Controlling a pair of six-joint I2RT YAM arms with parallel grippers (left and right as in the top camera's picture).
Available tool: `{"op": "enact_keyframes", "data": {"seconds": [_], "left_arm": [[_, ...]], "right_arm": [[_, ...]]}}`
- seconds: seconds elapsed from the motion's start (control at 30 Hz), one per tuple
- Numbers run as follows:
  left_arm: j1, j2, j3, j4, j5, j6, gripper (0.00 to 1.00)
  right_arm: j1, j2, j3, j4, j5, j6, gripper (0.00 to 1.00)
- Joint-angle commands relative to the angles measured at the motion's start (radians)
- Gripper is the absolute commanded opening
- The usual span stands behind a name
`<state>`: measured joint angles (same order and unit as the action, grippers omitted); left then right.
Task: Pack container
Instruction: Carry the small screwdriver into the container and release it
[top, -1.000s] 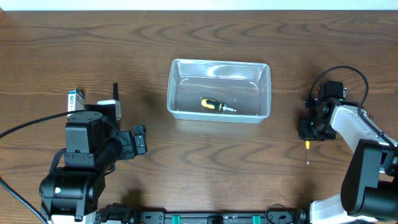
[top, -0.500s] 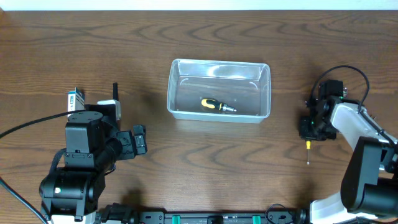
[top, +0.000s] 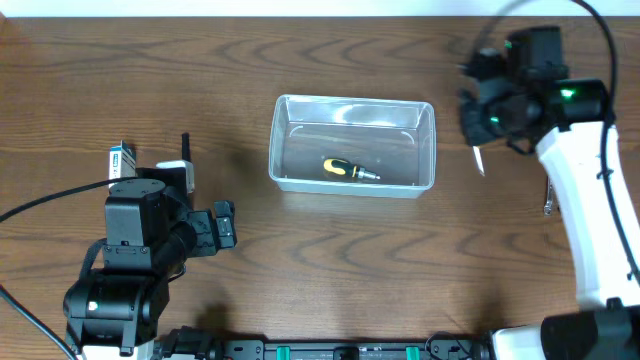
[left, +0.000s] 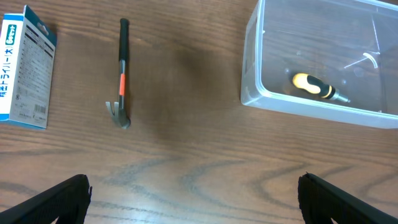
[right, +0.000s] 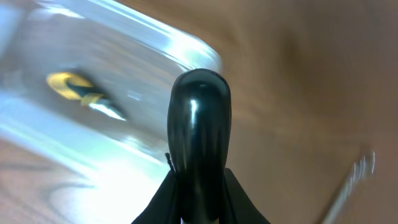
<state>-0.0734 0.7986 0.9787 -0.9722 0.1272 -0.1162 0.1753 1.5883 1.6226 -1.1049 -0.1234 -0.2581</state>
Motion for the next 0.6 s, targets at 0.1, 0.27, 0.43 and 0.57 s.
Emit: {"op": "enact_keyframes", "data": {"seconds": [0.1, 0.27, 0.43, 0.57], "left_arm": [[-0.002, -0.003, 0.018, -0.003, -0.008, -0.009, 0.98], [-0.002, -0.003, 0.018, -0.003, -0.008, -0.009, 0.98], [-0.002, -0.003, 0.018, -0.004, -0.008, -0.009, 0.98], [-0.002, -0.003, 0.018, -0.004, -0.008, -0.009, 0.98]], "right_arm": [[0.202, 0.056, 0.019, 0.058, -0.053, -0.422, 0.01], [0.253, 0.192, 0.019, 0.161, -0.073, -0.526, 0.01], [0.25, 0.348, 0.019, 0.182, -0.176, -0.569, 0.01], [0.251, 0.466, 0.019, 0.171, -0.172, -0.565, 0.01]]}}
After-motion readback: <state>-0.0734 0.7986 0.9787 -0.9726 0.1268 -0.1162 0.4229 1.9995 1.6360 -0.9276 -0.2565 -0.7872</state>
